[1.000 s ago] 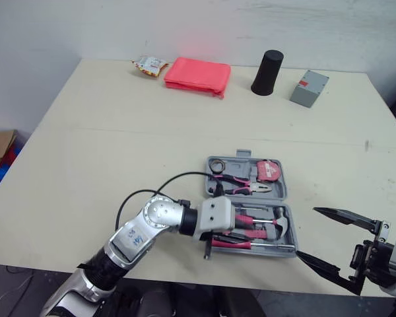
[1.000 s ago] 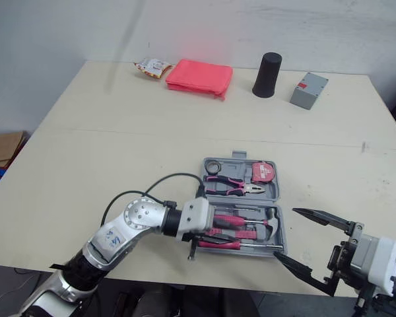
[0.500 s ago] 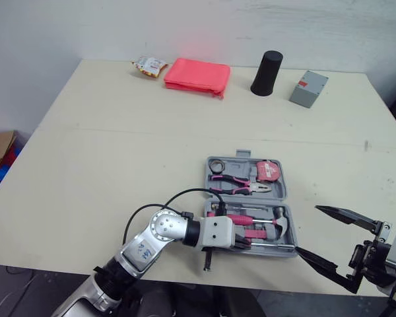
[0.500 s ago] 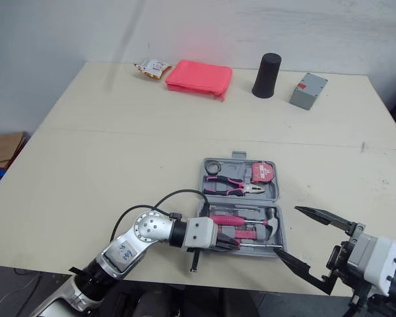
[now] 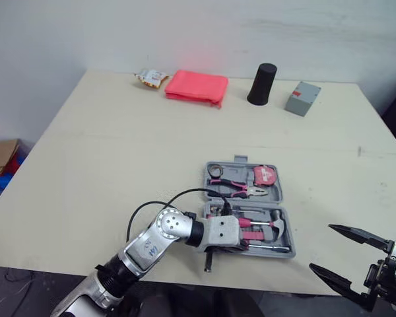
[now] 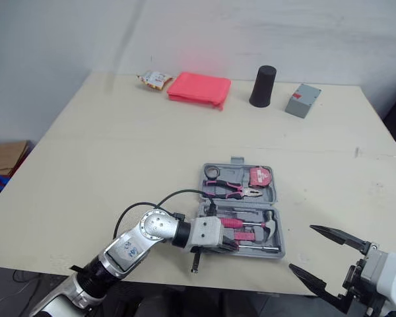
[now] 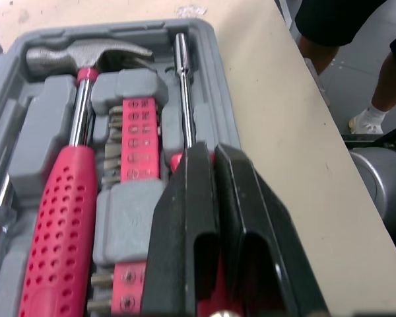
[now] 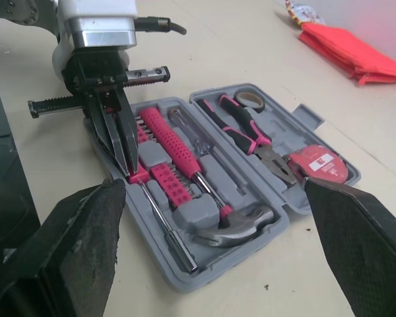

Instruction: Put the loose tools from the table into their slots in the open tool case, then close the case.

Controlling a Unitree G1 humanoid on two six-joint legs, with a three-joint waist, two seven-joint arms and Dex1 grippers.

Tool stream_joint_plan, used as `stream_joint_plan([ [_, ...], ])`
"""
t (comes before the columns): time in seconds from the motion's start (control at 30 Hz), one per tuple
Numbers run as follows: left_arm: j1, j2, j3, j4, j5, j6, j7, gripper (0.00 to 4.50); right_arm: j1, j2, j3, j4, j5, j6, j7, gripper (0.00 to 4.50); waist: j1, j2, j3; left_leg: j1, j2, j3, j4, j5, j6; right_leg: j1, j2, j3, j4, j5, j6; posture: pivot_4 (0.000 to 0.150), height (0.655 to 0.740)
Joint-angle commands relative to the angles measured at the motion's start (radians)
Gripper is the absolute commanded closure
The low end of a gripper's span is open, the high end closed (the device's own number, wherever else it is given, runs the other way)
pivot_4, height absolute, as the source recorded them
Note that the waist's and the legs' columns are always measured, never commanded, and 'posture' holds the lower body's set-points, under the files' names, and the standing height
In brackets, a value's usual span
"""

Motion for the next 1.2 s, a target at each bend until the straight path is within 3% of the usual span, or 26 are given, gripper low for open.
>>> stream_joint_plan([
  [0.03, 0.058, -0.005, 0.03, 0.083, -0.011, -0.08, 0.004, 4.41, 0.004, -0.039, -0.042, -0.005, 0.002, 0.064, -0.035, 0.0, -0.001, 0.002, -0.001, 0.0, 0.0, 0.001, 0.0, 0.0, 0.001, 0.0, -0.001, 0.0, -0.001, 0.0, 0.0, 0.15, 0.74],
  [0.23, 0.107, 0.034, 0.287, -0.111, -0.329, -0.144, -0.141, 4.41, -0.087, -0.154, -0.015, 0.077, -0.132, 0.199, -0.146, 0.0, -0.004, 0.006, 0.001, -0.007, 0.0, 0.002, 0.001, 0.0, 0.001, -0.009, 0.0, 0.0, -0.001, 0.001, 0.001, 0.15, 0.74],
  [0.3, 0.119, 0.081, 0.364, -0.147, -0.414, -0.113, -0.178, 4.47, -0.148, -0.163, 0.019, 0.145, -0.182, 0.156, -0.158, 0.25, 0.002, 0.006, 0.001, -0.015, 0.0, 0.001, 0.003, 0.007, -0.002, -0.022, 0.001, 0.0, 0.002, 0.008, 0.015, 0.15, 0.74],
  [0.4, 0.127, 0.144, 0.453, -0.118, -0.436, -0.079, -0.171, 4.5, -0.261, -0.177, 0.08, 0.287, -0.273, 0.1, -0.189, 1.3, 0.003, 0.008, 0.002, -0.015, 0.0, 0.002, 0.002, 0.006, -0.003, -0.023, 0.002, 0.0, 0.001, 0.006, 0.016, 0.15, 0.74],
  [0.6, 0.097, 0.184, 0.459, 0.057, -0.266, -0.114, -0.078, 4.5, -0.442, -0.203, 0.236, 0.503, -0.371, 0.021, -0.168, 4.33, 0.005, 0.009, 0.007, -0.016, -0.002, 0.003, 0.003, 0.004, -0.003, -0.024, 0.003, 0.002, -0.001, 0.002, 0.02, 0.15, 0.74],
  [0.8, 0.081, 0.1, 0.427, 0.131, -0.199, -0.087, 0.01, 4.5, -0.621, -0.177, 0.39, 0.551, -0.411, 0.055, -0.199, 4.43, 0.002, 0.008, 0.012, -0.017, -0.001, 0.005, 0.005, 0.004, -0.003, -0.026, 0.002, 0.003, 0.003, 0.002, 0.021, 0.15, 0.74],
  [1.0, 0.059, 0.061, 0.388, 0.205, -0.095, -0.117, 0.079, 4.5, -0.694, -0.155, 0.478, 0.552, -0.405, 0.056, -0.181, 4.43, 0.003, 0.009, 0.013, -0.018, 0.001, 0.006, 0.005, 0.005, -0.007, -0.031, 0.004, 0.004, 0.007, 0.002, 0.021, 0.15, 0.74],
  [1.2, 0.009, -0.017, 0.424, 0.233, -0.144, -0.099, 0.093, 4.5, -0.731, -0.12, 0.552, 0.54, -0.426, 0.06, -0.205, 4.43, 0.002, 0.008, 0.014, -0.026, 0.001, 0.006, 0.016, 0.006, -0.006, -0.038, 0.004, 0.004, 0.018, 0.002, 0.021, 0.15, 0.74],
])
